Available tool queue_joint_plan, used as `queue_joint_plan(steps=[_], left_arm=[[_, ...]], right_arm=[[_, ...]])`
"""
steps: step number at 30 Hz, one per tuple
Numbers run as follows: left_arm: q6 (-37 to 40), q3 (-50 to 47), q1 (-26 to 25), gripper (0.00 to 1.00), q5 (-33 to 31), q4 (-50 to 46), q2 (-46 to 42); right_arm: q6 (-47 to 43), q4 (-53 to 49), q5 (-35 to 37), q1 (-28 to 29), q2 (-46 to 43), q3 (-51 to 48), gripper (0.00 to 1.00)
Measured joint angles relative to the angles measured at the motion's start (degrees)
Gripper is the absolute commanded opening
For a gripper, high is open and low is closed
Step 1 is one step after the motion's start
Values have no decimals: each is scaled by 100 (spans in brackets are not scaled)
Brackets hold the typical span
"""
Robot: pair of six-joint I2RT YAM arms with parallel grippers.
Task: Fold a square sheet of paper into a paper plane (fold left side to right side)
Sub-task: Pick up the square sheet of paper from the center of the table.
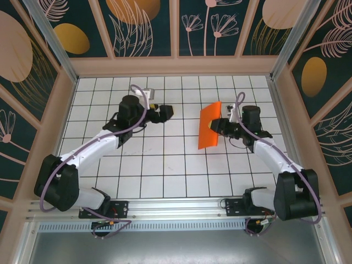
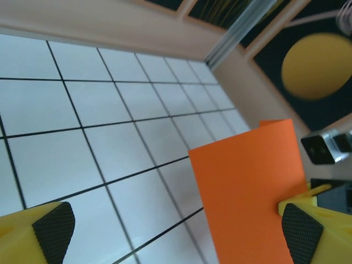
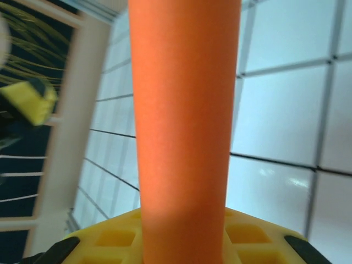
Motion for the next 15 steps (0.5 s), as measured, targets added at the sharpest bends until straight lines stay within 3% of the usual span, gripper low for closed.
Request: queue_joint_plan(steps=[7,15], left_arm=[[-1425,-9,234,98,1248,1281,-103],[-2197,111,232,99,2240,2199,-85]], right_arm=[[826,1237,-916,26,-48,651,26],[1438,2022,-1320,564,-48,1576,25]])
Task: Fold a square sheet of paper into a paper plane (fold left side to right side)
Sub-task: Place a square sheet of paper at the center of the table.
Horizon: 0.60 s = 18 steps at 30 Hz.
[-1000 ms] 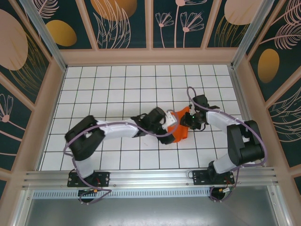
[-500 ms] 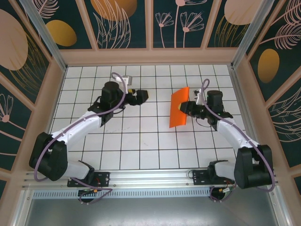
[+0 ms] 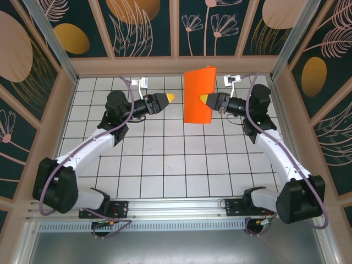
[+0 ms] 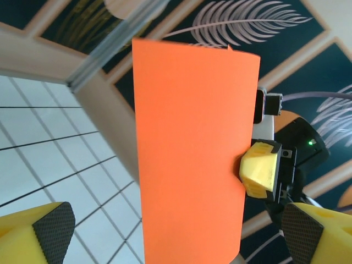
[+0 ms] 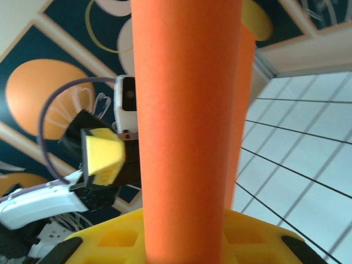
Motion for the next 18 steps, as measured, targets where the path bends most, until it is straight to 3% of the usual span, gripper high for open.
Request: queue_joint_plan(steps=[3,6,8,12,18], left_arm=[[-247,114,-2,98,243,260,83],[-490,247,-4,90,409,520,160],[-682,260,-4,78,525,780,181],[-986,280,-50,45,728,1235,254],[-1036,299,-122,4,837,1333,273]], right_arm=[[103,68,0,214,2,190,25],[170,92,9,352,9,330,25],[168,90,24,398,26,396,25],[168,33,55,426,136,431,25],[111,-341,225,428,341,431,27]])
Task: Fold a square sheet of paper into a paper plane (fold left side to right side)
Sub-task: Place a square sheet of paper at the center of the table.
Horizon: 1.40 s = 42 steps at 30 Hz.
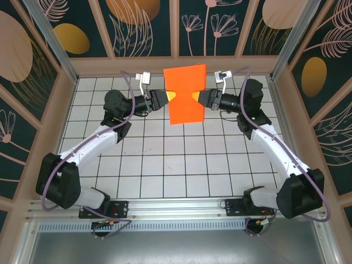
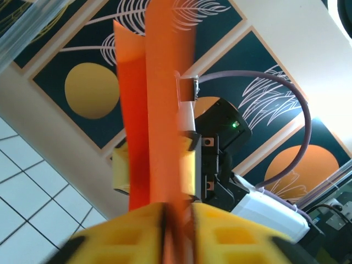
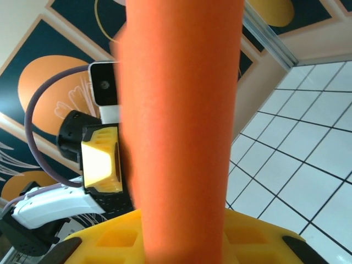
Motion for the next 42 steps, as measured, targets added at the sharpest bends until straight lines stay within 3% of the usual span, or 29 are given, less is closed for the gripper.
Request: queue_joint_plan(steps=[1,10,13,19,25,33,42], left_arm=[[28,4,-4,0,2,-44,2],[802,142,-4,0,-254,-1613,310],[1047,142,33,0,-433,-2352,540],[1565,-275,330,0,-850,-3270,1139],[2448,-363,507,0,-1399,-4284,2050],[3320,339,544,0,-1912,-5209,2577],[3416,658,566,0,-2044,-5248,2761]], right_arm=[[-44,-72,15,0,13,0,32],[-1025,-1759,640,-400,2,114,76],[-1458,-2509,1180,-671,-63,136,83],[-2100,-3670,2286,-745,-142,131,84],[-2199,-3740,2649,-579,-107,-348,84],[-1840,-3209,2634,-164,772,-815,73],[-1132,-2249,2396,-20,1790,-909,60]])
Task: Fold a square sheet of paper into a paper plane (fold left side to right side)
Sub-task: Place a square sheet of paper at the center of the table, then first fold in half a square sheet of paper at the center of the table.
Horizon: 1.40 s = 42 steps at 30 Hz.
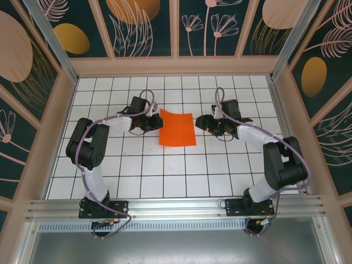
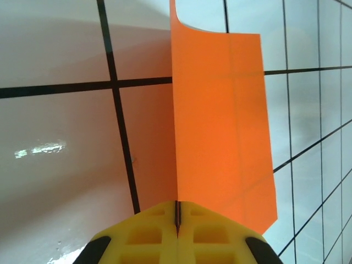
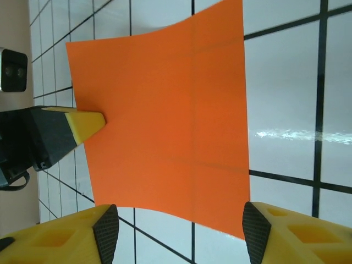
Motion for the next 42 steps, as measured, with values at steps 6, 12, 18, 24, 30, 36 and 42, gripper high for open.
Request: queue_joint_plan(steps=[6,12,18,24,30,36,42], left_arm=[[90,52,0,0,-2,-157,142],[173,190,0,0,-2,-232,170],[234,310,0,1,0,-317,219],[210,317,0,28,70,-361,223],[72,282,-2,38,437,-232,210],[-122,197,-50,46,807,-4,68],[-328,208,-297,55,1069,291,42]], right_arm=[[83,109,-94,101,837,415,48],[22,129,-101,297,1502,1038,42],[-11,15,-33,343,1987,1351,41],[-142,-302,122,367,2238,1572,40],[-295,-485,289,424,2297,1720,40],[-341,-573,293,428,2323,1773,40],[-361,-575,289,433,2323,1773,40]])
